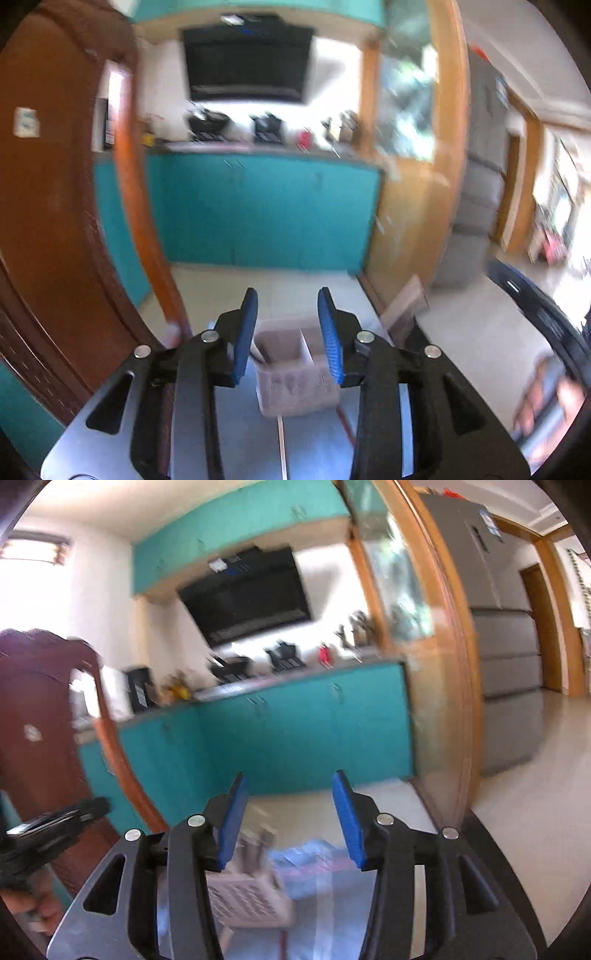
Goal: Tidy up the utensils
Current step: 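Lower both tools back to the cloth over the remaining chopsticks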
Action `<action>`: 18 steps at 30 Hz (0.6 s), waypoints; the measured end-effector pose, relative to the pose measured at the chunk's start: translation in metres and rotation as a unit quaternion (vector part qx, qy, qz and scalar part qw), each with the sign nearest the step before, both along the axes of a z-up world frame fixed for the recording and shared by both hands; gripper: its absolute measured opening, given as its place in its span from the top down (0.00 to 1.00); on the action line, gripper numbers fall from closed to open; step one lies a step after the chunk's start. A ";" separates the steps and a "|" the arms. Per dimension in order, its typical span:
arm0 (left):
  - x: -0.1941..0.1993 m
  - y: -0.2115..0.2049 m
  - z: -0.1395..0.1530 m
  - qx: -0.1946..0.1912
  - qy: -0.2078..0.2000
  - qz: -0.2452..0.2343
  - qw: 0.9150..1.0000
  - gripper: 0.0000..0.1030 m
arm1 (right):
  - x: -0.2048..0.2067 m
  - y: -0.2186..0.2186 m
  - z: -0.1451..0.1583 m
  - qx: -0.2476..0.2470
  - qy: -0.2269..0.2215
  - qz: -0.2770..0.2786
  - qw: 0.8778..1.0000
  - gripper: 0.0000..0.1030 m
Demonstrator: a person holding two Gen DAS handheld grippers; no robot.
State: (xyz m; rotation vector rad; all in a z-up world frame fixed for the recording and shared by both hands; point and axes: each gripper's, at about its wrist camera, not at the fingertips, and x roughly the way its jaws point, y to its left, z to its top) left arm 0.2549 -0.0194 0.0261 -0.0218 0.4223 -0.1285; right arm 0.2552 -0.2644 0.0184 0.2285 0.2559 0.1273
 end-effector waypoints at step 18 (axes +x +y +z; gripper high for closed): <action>0.065 -0.013 -0.227 0.056 0.347 0.005 0.936 0.84 | 0.081 0.060 -0.173 -0.081 0.331 0.076 0.937 0.54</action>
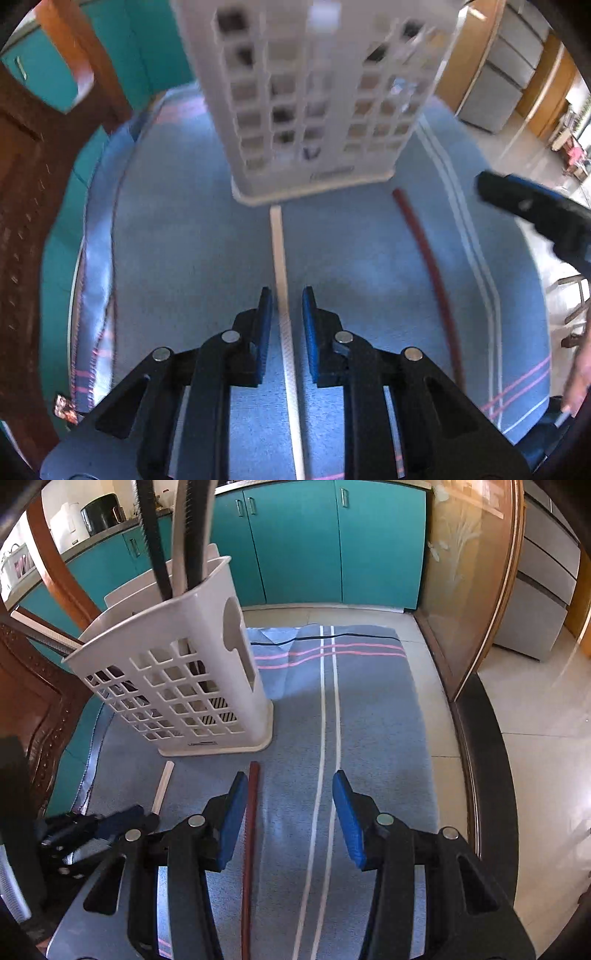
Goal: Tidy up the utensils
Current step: 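Lower both tools back to the cloth over the remaining chopsticks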
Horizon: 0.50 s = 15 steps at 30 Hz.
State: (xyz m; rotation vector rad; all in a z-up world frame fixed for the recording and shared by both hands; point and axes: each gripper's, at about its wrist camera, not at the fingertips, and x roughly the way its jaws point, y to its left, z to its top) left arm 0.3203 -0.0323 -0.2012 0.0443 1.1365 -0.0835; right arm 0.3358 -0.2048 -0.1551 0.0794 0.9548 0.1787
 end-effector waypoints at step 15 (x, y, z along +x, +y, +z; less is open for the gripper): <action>-0.046 -0.006 -0.009 -0.013 0.002 -0.030 0.999 0.93 | 0.011 0.017 -0.022 -0.014 0.036 0.034 0.999 0.54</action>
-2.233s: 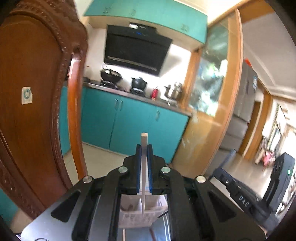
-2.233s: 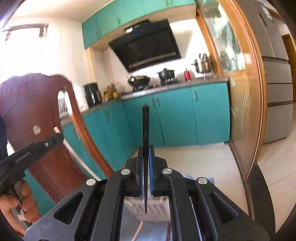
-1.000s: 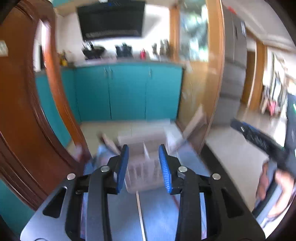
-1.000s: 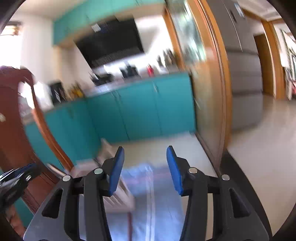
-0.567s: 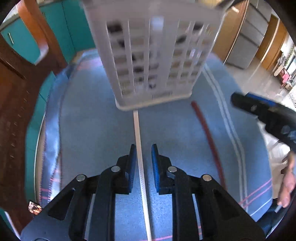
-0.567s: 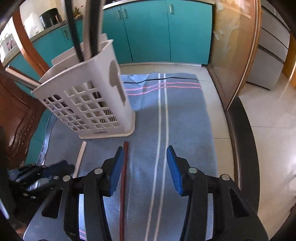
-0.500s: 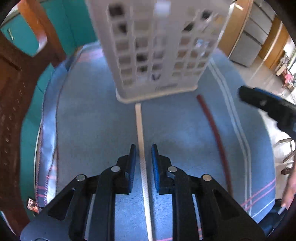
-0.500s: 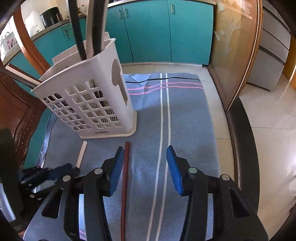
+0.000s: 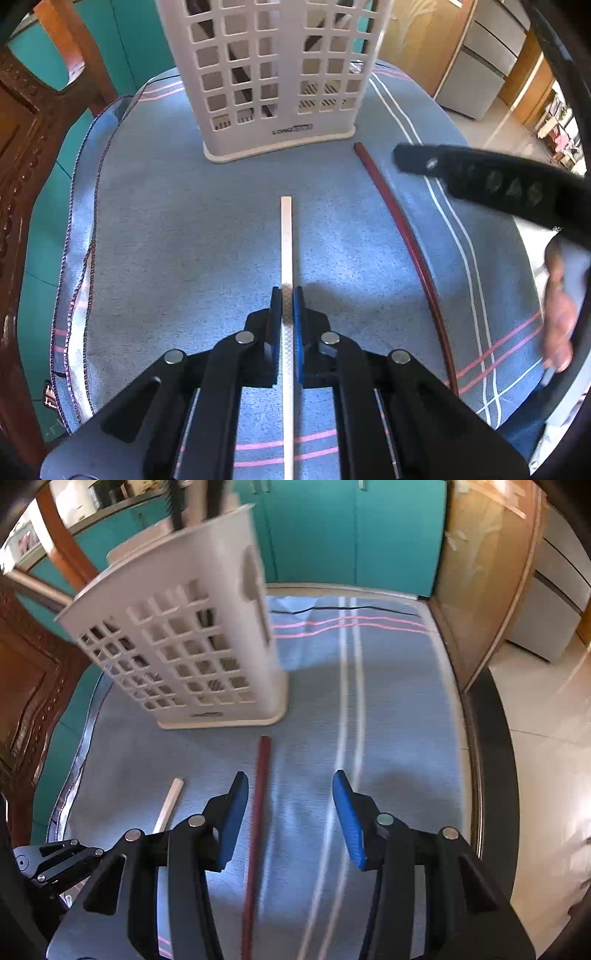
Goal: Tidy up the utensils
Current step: 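Lower both tools back to the cloth over the remaining chopsticks, then close left tool on light wooden chopstick while right tool closes on red-brown chopstick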
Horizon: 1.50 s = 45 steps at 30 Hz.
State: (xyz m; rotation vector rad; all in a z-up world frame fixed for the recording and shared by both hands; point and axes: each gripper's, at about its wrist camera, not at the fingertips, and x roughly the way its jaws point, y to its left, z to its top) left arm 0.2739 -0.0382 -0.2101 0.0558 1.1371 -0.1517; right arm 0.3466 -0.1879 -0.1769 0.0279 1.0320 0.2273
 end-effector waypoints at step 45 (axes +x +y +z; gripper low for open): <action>0.029 -0.009 0.004 0.047 -0.019 0.047 0.998 0.61 | -0.002 0.031 -0.034 -0.077 0.014 0.011 0.997 0.66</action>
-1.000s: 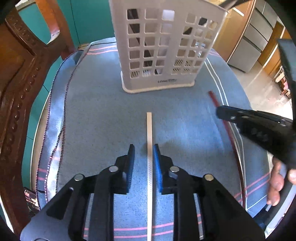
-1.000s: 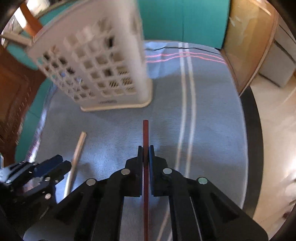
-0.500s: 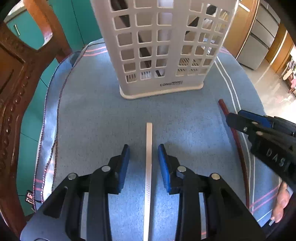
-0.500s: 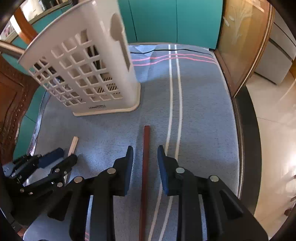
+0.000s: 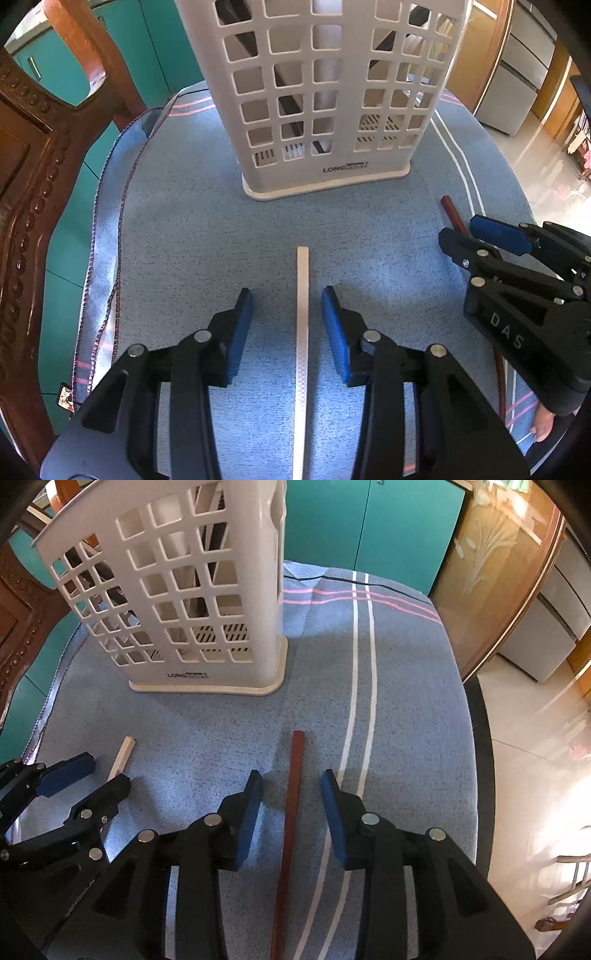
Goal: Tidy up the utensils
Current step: 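Close left tool on light wooden chopstick while right tool closes on red-brown chopstick, then lift both held chopsticks into the white holder and open both tools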
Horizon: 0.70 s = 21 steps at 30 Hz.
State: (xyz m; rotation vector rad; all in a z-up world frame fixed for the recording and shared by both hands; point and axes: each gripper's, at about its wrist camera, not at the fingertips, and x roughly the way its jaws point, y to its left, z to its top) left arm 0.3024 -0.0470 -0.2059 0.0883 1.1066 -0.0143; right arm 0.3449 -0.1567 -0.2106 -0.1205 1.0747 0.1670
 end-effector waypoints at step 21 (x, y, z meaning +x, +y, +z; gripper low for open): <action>0.001 -0.011 0.019 -0.005 -0.042 -0.021 0.999 0.93 | -0.016 -0.005 0.036 0.068 -0.038 0.014 0.997 0.94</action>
